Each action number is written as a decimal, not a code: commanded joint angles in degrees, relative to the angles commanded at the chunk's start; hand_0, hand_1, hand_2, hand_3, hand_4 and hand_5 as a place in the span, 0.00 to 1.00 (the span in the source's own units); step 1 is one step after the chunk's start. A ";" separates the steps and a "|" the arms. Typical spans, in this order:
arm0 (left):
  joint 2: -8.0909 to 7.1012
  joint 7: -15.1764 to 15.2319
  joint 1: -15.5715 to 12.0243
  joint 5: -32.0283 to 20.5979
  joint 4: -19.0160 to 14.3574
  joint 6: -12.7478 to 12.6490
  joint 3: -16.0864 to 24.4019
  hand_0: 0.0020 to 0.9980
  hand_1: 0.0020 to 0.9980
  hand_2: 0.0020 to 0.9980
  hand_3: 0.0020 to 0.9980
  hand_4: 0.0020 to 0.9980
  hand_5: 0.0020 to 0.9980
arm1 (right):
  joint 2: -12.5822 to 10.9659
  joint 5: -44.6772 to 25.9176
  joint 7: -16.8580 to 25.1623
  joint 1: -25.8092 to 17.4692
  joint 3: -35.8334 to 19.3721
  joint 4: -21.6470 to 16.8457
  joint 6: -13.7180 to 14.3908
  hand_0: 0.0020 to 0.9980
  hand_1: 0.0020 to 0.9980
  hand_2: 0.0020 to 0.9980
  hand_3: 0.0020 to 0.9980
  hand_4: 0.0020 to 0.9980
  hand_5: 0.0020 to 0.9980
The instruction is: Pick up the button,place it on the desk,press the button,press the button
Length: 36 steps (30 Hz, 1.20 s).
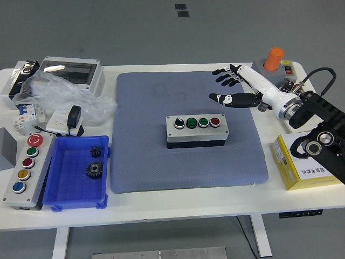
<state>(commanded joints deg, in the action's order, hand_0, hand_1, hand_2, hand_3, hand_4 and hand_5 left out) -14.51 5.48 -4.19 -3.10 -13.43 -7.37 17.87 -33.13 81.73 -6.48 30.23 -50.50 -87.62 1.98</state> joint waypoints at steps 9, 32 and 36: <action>0.18 -0.18 -0.05 0.14 0.01 0.10 0.14 0.71 0.76 0.68 0.70 0.77 0.44 | 1.19 -3.92 4.65 -1.82 -3.48 1.63 2.10 0.87 0.86 0.94 0.97 1.00 0.60; 0.02 -1.34 -0.44 0.37 0.04 1.04 -0.46 0.71 0.76 0.68 0.71 0.77 0.44 | 2.82 -16.63 13.78 -9.55 -12.86 3.55 3.93 0.94 0.88 0.92 0.98 1.00 0.78; -0.40 -1.74 -0.27 0.60 -0.01 1.33 -0.55 0.71 0.76 0.68 0.71 0.78 0.44 | 2.31 -16.82 14.17 -11.58 -14.95 3.19 4.24 0.92 0.87 0.91 0.98 1.00 0.80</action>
<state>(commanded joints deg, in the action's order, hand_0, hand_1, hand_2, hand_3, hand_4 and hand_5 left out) -14.91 3.74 -4.46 -2.50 -13.43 -6.04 17.32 -30.82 64.91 7.69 18.65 -65.45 -84.43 6.22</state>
